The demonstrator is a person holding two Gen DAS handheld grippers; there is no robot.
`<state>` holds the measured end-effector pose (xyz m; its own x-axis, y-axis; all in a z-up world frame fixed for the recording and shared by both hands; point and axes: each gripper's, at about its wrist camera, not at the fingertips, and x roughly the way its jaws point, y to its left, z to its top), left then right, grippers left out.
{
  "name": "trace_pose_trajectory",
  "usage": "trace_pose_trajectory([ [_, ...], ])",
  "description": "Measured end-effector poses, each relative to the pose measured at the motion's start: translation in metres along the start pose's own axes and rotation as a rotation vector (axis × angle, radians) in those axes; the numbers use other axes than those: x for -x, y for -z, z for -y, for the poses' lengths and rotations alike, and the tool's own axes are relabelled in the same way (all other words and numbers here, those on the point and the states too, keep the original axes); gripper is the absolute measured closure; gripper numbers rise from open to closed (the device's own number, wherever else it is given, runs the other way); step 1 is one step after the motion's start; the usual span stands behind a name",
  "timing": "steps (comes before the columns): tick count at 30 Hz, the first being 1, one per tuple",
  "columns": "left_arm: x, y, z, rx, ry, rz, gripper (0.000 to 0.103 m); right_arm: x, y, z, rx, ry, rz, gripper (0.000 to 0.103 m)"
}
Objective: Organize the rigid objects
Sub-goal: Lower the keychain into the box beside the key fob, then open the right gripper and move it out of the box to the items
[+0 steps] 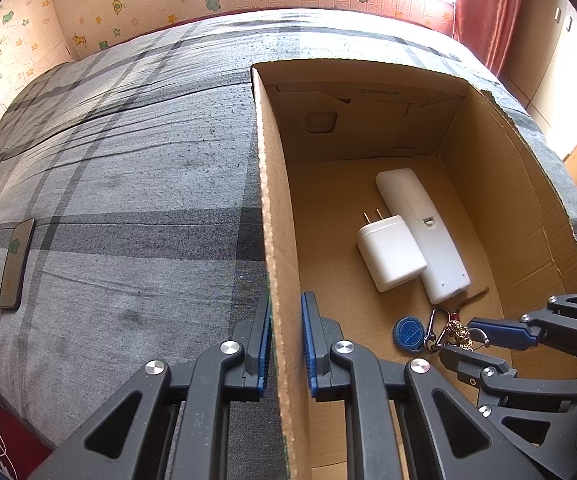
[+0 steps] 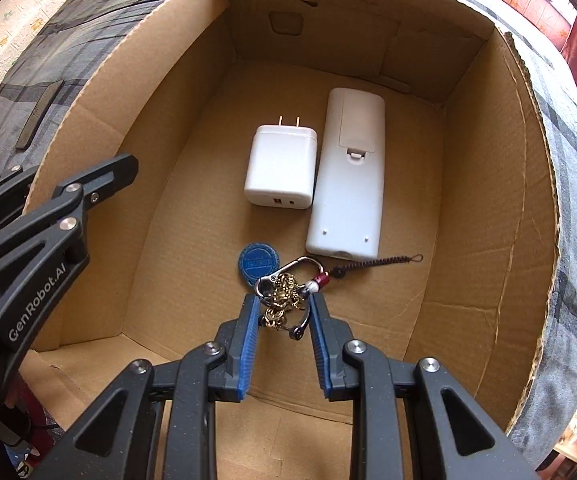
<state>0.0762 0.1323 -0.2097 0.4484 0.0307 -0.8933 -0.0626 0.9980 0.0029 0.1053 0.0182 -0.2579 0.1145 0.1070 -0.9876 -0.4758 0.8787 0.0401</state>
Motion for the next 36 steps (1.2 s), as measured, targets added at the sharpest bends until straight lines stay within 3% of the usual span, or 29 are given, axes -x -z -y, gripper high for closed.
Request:
trace_pose_trajectory([
  [11, 0.000, -0.001, 0.000, -0.001, -0.001, 0.000, 0.088, 0.004, 0.006, -0.003, 0.005, -0.006, 0.015, 0.076],
  [12, 0.000, -0.001, 0.000, -0.001, -0.001, 0.000, 0.088, 0.005, 0.007, -0.004, 0.005, -0.009, 0.018, 0.074],
  [15, -0.001, -0.001, 0.000, -0.004, -0.003, -0.001, 0.088, 0.013, 0.009, -0.001, 0.001, -0.002, 0.036, 0.056],
  [36, -0.001, -0.001, 0.000, -0.009, -0.007, -0.003, 0.088, 0.084, 0.022, -0.003, 0.004, 0.026, 0.153, 0.054],
])
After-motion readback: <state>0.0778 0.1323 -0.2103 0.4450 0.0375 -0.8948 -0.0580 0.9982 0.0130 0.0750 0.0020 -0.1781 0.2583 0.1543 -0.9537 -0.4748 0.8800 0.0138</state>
